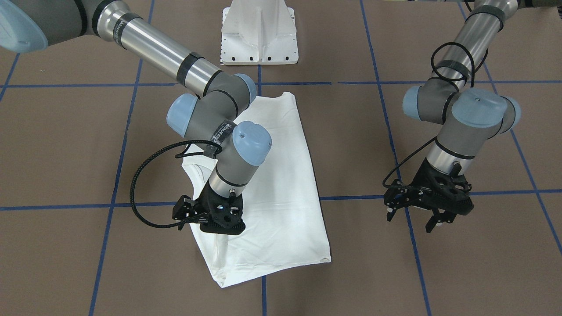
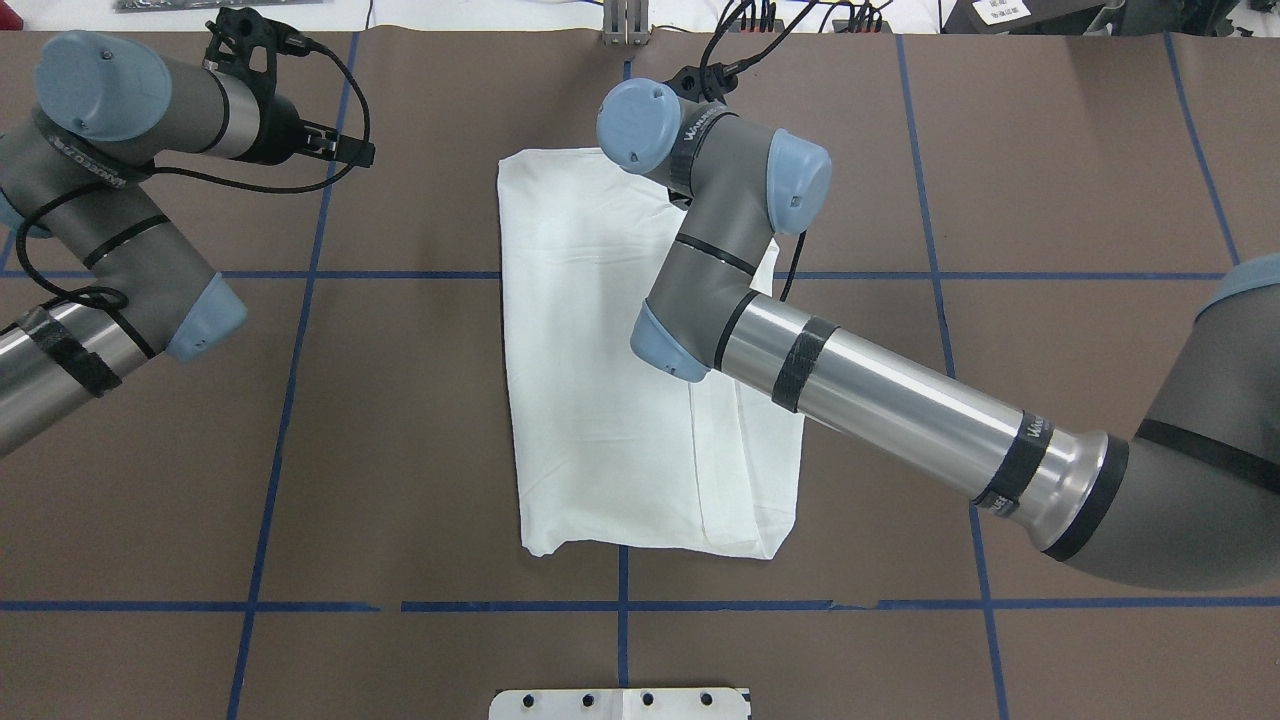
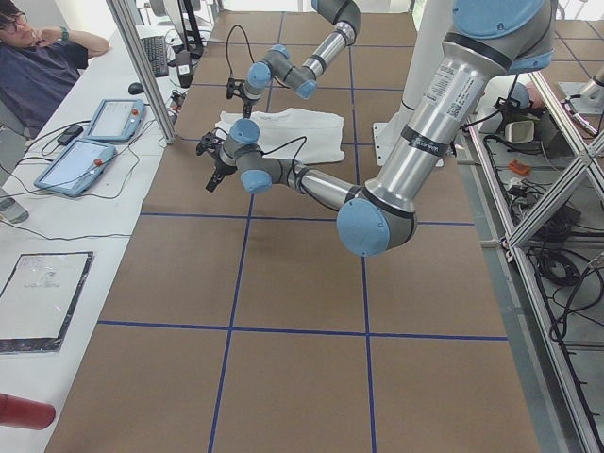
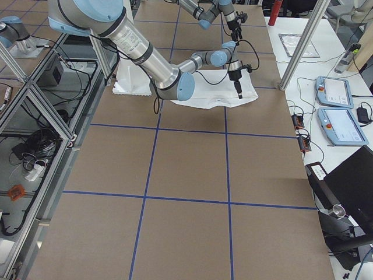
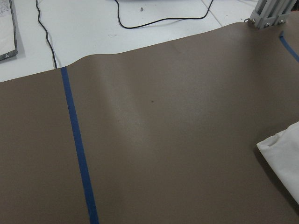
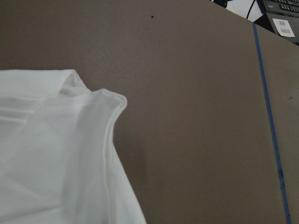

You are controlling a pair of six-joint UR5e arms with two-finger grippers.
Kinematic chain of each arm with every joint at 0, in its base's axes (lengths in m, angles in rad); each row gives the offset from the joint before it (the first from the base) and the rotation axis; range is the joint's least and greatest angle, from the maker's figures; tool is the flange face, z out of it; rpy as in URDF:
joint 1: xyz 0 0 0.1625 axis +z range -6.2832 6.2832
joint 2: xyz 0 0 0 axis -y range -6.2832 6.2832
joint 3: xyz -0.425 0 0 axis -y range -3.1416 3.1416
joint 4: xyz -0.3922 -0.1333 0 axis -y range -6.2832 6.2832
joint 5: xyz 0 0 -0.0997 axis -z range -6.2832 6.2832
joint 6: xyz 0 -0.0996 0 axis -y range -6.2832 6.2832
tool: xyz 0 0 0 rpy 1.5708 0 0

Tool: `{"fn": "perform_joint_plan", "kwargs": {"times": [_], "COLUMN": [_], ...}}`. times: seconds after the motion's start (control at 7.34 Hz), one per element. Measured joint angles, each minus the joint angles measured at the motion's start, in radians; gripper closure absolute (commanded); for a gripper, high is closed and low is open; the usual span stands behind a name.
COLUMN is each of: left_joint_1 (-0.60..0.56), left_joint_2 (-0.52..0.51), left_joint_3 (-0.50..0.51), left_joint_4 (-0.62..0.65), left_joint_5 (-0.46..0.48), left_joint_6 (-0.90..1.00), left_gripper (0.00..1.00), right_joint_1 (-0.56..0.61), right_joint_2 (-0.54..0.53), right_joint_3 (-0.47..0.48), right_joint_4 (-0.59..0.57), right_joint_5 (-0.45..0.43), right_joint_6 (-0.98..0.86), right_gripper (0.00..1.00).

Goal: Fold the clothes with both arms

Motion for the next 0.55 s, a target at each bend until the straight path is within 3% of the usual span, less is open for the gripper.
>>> {"fn": "perform_joint_plan", "kwargs": {"times": [0.27, 0.55], "left_joint_1": [0.004, 0.007], "left_joint_2": [0.000, 0.000], "left_joint_3": [-0.003, -0.009], "left_joint_4": [0.000, 0.001], "left_joint_5": [-0.001, 0.000], "left_joint_6": [-0.003, -0.010], "left_gripper": [0.00, 0.00], "right_joint_1": [0.054, 0.079], "right_joint_2": [-0.085, -0.133], "right_joint_3": [0.054, 0.158], "right_joint_4": [-0.017, 0.015], "right_joint_5": [0.007, 0.088], "right_joint_6": [-0.157, -0.171], "right_gripper": [0.00, 0.00]}}
